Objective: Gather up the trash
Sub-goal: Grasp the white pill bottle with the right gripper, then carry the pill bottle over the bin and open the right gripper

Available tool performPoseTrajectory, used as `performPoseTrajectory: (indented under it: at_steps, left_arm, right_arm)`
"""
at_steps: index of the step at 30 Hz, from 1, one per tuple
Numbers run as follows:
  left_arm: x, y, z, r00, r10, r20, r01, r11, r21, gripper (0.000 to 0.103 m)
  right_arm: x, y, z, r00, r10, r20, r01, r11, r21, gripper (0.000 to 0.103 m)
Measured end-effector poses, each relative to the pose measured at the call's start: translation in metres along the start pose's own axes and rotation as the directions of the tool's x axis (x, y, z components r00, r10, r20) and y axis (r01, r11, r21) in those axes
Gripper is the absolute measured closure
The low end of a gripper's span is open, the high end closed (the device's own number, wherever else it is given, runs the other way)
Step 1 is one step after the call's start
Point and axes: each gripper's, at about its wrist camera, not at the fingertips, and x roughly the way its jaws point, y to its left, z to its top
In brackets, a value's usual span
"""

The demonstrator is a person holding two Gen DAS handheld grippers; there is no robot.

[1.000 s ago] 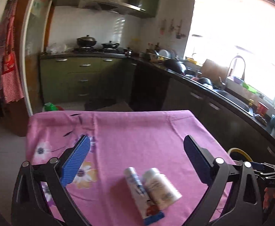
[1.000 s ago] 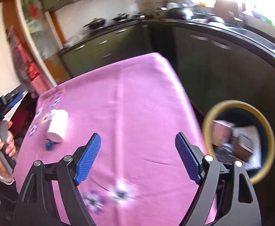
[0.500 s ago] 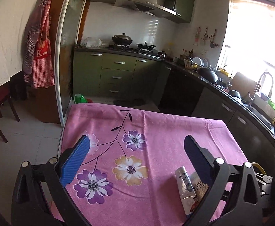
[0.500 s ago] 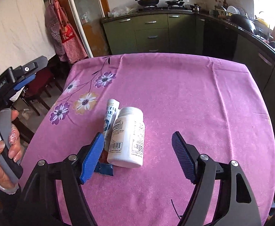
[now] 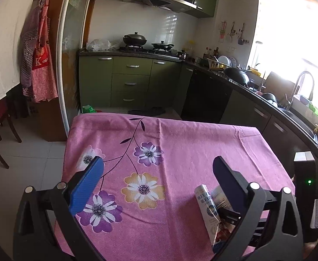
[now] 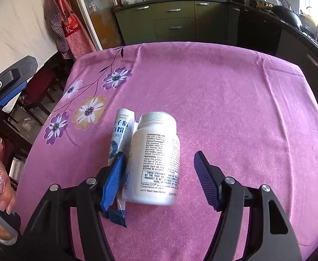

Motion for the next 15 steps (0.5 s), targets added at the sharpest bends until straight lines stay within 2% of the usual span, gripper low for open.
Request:
performPoseTrajectory:
  at_steps: [6,8,9,15]
  left_arm:
    - [0.002,-0.002,-0.002,1.0,0.001,-0.008,-0.001,1.0,0.01,0.007]
    - [0.002,-0.002,-0.002,1.0,0.001,-0.01,-0.001,1.0,0.012,0.007]
    - [0.003,-0.002,-0.002,1.0,0.002,-0.011,-0.002,1.0,0.014,0.007]
    - [0.004,-0.001,-0.003,1.0,0.015,-0.013,-0.015,1.0,0.013,0.007]
  right_arm:
    - [0.015,0.005,0.011,1.0,-0.004,-0.021,0.004,1.0,-0.007,0.037]
    - [0.022,0.006,0.012,0.999,0.008,-0.035,-0.008,1.0,-0.005,0.048]
    - [0.022,0.007,0.011,1.0,-0.012,-0.023,0.012,1.0,-0.014,0.055]
    - [0.019,0.003,0.006,0.999,-0.004,-0.032,0.003,1.0,-0.03,0.055]
